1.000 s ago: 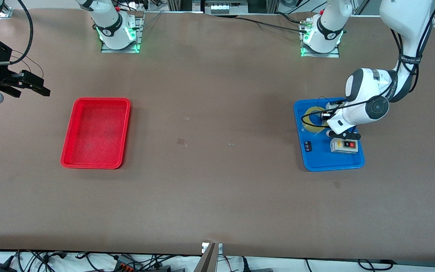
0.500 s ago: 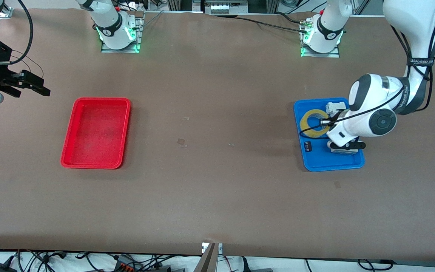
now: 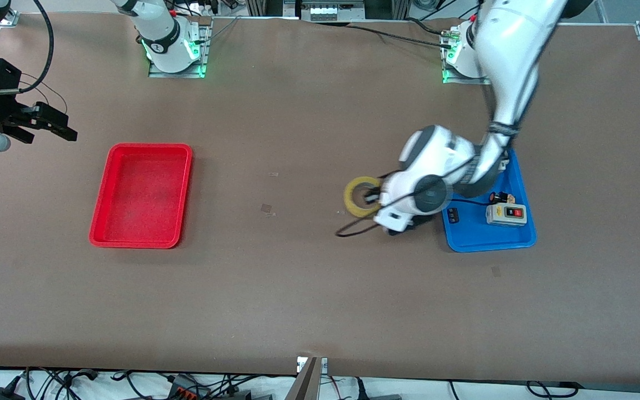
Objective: Place and move tape with both arms
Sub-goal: 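Grasp the tape roll with the left gripper and carry it toward the table middle, then set the tape on the table, release, and withdraw the left gripper, then reach the right gripper to the tape while the left gripper returns to rest, then grasp the tape with the right gripper and carry it into the red tray, then lower the tape into the red tray and open the right gripper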
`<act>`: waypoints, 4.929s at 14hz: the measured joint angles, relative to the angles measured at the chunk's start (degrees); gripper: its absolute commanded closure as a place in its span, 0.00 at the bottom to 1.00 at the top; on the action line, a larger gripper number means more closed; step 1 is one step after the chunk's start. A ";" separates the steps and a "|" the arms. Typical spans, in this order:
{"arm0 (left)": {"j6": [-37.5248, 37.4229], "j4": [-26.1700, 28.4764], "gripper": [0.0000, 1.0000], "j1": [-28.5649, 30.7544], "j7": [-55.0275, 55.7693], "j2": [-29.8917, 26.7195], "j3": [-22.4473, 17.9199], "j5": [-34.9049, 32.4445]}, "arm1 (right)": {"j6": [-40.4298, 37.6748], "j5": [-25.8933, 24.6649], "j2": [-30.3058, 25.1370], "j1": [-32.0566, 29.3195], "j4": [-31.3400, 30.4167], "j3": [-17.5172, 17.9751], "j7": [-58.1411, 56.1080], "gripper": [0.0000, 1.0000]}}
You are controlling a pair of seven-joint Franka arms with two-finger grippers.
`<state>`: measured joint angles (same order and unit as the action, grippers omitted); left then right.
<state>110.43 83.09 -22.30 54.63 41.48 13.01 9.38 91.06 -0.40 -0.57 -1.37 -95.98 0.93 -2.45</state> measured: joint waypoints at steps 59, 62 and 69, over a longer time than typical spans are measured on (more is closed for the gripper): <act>-20.62 8.17 0.00 24.88 -65.05 -40.95 -10.82 -11.77 | 21.95 0.51 22.78 3.90 -11.31 -2.78 8.59 1.00; -20.63 7.98 0.00 24.92 -64.29 -40.90 -10.83 -11.10 | 30.12 0.17 22.78 -0.12 -18.31 -2.78 3.96 1.00; -23.73 5.92 0.00 25.05 -61.60 -40.77 -10.83 -8.64 | 41.74 -2.12 22.73 -1.12 -25.33 -2.71 1.79 0.00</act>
<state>86.70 89.01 2.75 -6.97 0.72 2.18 0.74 132.80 -2.51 22.17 -2.49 -121.31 -1.78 -0.66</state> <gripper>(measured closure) 0.000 0.683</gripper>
